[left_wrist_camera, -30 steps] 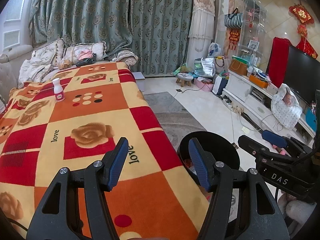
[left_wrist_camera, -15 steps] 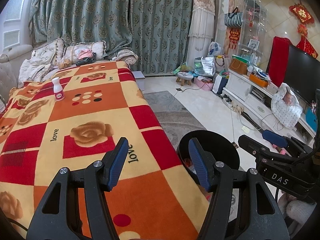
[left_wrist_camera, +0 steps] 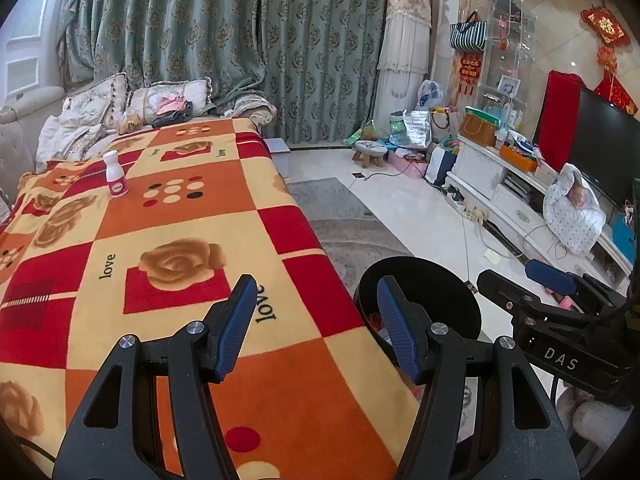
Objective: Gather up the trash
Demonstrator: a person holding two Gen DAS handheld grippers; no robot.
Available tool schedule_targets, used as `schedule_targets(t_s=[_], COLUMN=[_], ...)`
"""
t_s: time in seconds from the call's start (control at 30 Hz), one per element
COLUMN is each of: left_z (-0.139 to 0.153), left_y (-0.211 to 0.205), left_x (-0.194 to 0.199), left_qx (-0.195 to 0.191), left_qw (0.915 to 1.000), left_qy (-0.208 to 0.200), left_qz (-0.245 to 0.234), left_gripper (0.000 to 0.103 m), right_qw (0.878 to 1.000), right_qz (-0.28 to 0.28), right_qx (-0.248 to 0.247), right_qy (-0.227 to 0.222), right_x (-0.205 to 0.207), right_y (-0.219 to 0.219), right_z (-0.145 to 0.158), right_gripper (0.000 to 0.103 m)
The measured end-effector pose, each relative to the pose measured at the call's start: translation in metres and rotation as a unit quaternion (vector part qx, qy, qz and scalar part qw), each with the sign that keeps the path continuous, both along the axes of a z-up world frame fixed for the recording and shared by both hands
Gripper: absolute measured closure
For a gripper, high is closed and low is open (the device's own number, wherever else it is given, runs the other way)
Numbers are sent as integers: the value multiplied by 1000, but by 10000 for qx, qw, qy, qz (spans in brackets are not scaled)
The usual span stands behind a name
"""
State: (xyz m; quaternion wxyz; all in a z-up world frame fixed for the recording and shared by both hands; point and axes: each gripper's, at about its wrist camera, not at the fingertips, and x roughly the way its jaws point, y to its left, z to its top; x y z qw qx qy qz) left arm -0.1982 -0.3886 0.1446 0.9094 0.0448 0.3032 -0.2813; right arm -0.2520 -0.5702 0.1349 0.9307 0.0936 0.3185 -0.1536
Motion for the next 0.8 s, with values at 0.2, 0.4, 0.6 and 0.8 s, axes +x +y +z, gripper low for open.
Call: schedule_targets(t_s=[0.2,0.4,0.6,0.8], left_z=[0,-2,-3,-2], left_y=[0,-3,-6,-12], left_x=[0,-1,-2,-1], left_qx=[0,20,23,47], left_qw=[10000,10000,10000,9999], left_qy=[9,36,39,46], left_qz=[-3,-9,-34,-88], left_gripper=[41,41,41,41], right_qw=[10000,10000,10000,9999], right_qz=[-22,-31,-52,-88], right_qx=[17,16,29,40], right_qy=[23,41,56,69], right_x=[1,2,1,-1], right_y=[-2,-2,-3,-6], right_z=[-2,-3,-6,-8], right_gripper=[27,27,27,26])
